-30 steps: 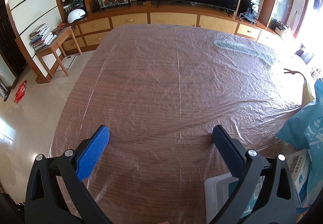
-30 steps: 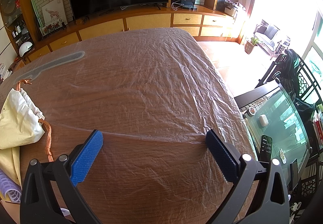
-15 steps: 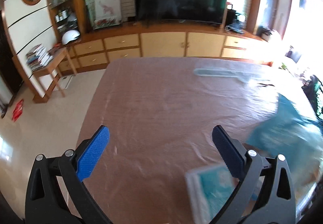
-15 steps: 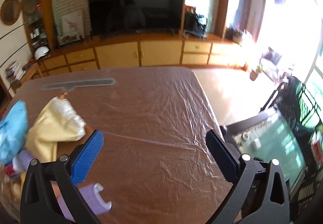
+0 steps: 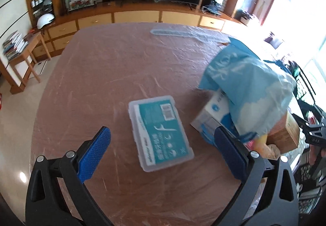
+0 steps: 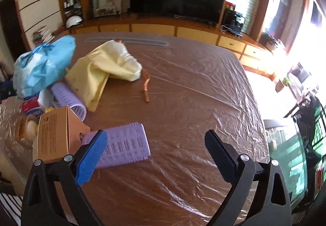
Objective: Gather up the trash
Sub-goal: 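Move both tools toward the trash items spread on the table, then grasp the teal floss box with left tool while right tool grasps purple roller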
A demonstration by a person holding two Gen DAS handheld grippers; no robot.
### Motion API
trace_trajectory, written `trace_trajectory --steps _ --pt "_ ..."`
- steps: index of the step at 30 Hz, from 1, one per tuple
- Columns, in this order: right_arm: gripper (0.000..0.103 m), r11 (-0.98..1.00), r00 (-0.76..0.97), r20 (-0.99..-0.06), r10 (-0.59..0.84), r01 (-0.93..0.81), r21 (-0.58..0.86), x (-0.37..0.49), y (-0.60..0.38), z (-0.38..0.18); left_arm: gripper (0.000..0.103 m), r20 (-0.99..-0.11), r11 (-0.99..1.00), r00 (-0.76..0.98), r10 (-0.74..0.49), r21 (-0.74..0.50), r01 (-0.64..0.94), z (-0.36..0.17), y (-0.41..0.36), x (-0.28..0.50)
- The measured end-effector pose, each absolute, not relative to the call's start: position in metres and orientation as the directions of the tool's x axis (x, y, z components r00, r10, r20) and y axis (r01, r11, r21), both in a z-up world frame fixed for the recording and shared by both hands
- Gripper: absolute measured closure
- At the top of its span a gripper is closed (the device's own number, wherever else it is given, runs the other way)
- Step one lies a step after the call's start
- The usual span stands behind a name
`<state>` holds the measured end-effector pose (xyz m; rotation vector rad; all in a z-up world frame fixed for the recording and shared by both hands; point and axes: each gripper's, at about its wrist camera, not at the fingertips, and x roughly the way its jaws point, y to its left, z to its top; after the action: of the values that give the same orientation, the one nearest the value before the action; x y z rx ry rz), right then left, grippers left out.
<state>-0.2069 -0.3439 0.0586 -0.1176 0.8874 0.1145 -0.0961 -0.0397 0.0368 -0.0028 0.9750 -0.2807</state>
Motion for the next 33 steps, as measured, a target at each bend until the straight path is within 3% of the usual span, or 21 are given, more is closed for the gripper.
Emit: trace_trajectory --steps 8,16,22,33 --pt "0.008 0.956 0.607 -0.787 0.109 -0.281 -0.084 -0.214 -0.322 0.059 0.001 -0.824 0.947 0.484 -0.295 -0.184 0.264 0.032 -0.047 -0.104" --pt "0.004 0.928 0.598 -0.787 0.151 -0.361 -0.096 -0.217 -0.306 0.057 0.001 -0.846 0.956 0.469 -0.254 -0.147 0.254 0.021 -0.056 -0.094" --pt "0.004 0.911 0.580 -0.793 0.188 -0.404 -0.080 -0.216 -0.302 0.055 0.011 -0.851 0.960 0.461 -0.251 -0.158 0.231 0.013 -0.052 -0.088" --pt "0.004 0.859 0.539 -0.807 0.243 -0.506 -0.080 -0.224 -0.283 0.055 0.011 -0.849 0.959 0.463 -0.253 -0.159 0.233 0.013 -0.046 -0.090"
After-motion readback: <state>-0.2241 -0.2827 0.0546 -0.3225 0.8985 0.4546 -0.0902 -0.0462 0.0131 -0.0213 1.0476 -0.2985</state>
